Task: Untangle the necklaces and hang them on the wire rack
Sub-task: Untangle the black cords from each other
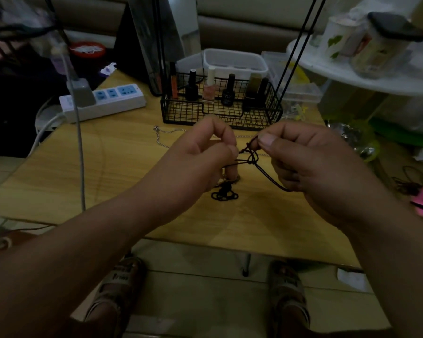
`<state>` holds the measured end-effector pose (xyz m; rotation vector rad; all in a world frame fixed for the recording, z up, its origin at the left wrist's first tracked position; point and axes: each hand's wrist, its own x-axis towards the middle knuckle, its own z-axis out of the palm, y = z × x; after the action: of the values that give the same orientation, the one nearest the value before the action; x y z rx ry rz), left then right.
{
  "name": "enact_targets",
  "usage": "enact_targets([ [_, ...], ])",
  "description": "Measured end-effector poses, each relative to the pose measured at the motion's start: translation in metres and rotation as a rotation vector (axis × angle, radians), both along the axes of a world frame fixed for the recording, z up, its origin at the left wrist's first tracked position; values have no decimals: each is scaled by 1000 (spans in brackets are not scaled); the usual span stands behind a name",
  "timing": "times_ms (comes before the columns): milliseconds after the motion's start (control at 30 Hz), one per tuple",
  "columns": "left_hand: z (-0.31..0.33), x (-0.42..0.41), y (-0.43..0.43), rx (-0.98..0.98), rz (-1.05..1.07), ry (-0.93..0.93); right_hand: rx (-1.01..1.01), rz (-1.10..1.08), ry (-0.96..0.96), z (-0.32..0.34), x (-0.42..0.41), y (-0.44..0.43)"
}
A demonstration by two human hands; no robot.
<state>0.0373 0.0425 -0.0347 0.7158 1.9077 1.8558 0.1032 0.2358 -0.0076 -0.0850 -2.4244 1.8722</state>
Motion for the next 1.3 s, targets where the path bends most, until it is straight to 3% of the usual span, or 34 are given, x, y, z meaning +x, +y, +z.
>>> enact_targets([
  [200,-2,1,5,-59,78,217,124,-46,35,0,0,-4],
  [833,-3,-3,9,-96,131,-5,329,-112,84,-3,-1,-13],
  [933,-4,-4,8,-78,170,-45,212,-171,53,-6,-2,-10],
  [1167,-4,-7,8,-31,187,-120,-337,-124,-46,-4,-5,-10],
  [1300,-4,-6,6,-12,190,-99,-263,-72,-91,-6,-6,-9],
])
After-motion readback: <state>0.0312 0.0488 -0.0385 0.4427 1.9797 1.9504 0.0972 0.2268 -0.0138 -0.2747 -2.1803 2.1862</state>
